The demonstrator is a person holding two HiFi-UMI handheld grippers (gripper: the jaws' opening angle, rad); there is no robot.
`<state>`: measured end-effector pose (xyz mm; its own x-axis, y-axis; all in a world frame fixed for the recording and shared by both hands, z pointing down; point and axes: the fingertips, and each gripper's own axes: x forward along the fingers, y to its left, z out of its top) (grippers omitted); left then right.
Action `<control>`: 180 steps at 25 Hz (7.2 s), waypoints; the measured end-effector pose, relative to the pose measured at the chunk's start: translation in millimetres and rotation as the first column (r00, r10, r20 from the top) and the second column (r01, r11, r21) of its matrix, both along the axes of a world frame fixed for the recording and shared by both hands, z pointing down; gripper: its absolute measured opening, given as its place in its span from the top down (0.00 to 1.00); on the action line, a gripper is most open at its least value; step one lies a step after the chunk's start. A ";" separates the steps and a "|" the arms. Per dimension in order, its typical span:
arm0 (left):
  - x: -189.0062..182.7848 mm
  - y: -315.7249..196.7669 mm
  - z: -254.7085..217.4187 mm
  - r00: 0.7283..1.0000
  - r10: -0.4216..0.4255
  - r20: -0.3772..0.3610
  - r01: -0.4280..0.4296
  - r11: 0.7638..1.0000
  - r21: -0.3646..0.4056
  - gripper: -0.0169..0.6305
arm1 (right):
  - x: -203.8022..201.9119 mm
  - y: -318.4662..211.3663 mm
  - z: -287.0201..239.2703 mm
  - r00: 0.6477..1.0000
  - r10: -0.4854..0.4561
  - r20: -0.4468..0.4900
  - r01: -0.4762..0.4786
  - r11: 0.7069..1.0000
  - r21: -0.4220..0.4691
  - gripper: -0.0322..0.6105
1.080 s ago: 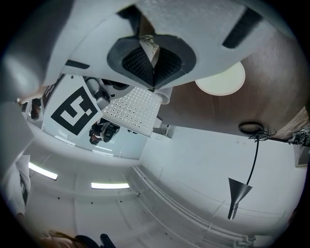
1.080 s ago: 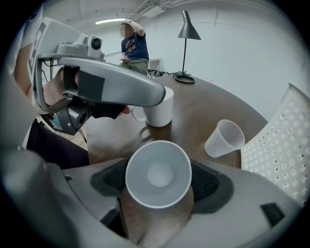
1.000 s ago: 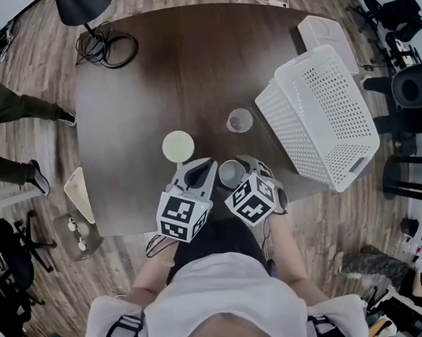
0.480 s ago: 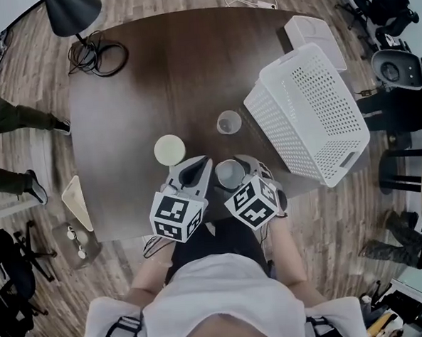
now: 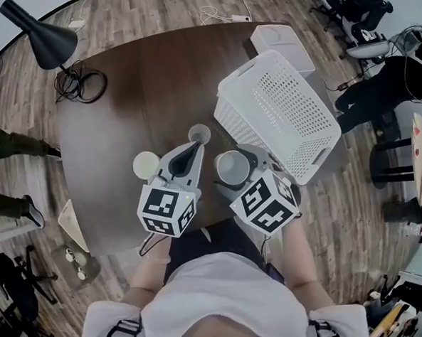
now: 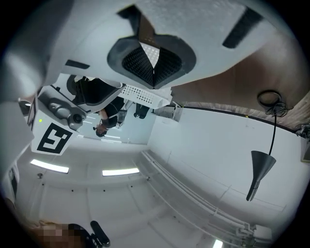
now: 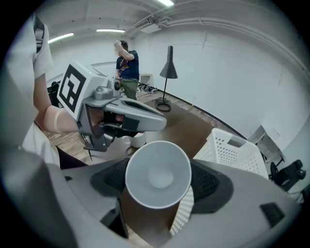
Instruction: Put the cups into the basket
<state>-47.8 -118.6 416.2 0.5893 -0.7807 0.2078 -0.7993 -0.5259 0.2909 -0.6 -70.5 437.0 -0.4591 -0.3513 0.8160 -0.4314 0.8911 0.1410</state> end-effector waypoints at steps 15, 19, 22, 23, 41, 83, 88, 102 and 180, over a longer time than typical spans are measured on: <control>75.4 -77.1 -82.0 0.999 0.048 0.013 -0.050 0.981 0.189 0.96 | 71.0 -94.8 -93.0 0.996 0.049 0.079 -0.061 0.985 0.159 0.34; 96.6 -91.2 -87.3 0.998 0.062 -0.004 -0.060 0.977 0.205 0.96 | 94.8 -111.0 -90.4 0.992 0.092 0.081 -0.105 0.981 0.161 0.34; 114.3 -101.9 -89.0 0.997 0.074 -0.009 -0.070 0.975 0.210 0.96 | 116.9 -119.3 -83.3 0.990 0.118 0.076 -0.128 0.980 0.154 0.34; 120.4 -105.6 -89.9 0.997 0.078 -0.010 -0.074 0.974 0.212 0.96 | 125.0 -122.1 -80.9 0.989 0.126 0.072 -0.136 0.979 0.151 0.34; 177.4 -200.5 -94.9 0.999 0.028 -0.022 -0.020 0.959 0.284 0.96 | 165.3 -193.7 -4.3 0.985 0.148 0.093 -0.150 0.989 0.006 0.34; 170.8 -225.2 -60.7 1.000 0.004 -0.019 0.002 0.955 0.298 0.96 | 114.9 -252.6 140.9 0.990 0.077 0.117 -0.063 0.991 -0.118 0.34; 172.1 -224.2 -63.3 1.000 0.006 -0.025 0.002 0.954 0.301 0.96 | 117.0 -253.6 131.9 0.980 0.103 0.168 -0.084 0.990 -0.113 0.34; 169.3 -202.0 -100.9 0.998 0.014 -0.057 0.006 0.941 0.339 0.96 | 137.7 -245.7 10.4 0.891 0.162 0.425 -0.284 0.927 0.243 0.34; -79.8 0.4 -37.5 0.918 -0.396 0.010 0.391 0.910 0.140 0.96 | -70.5 -51.2 -81.4 0.706 -0.051 0.707 -0.201 0.942 0.269 0.70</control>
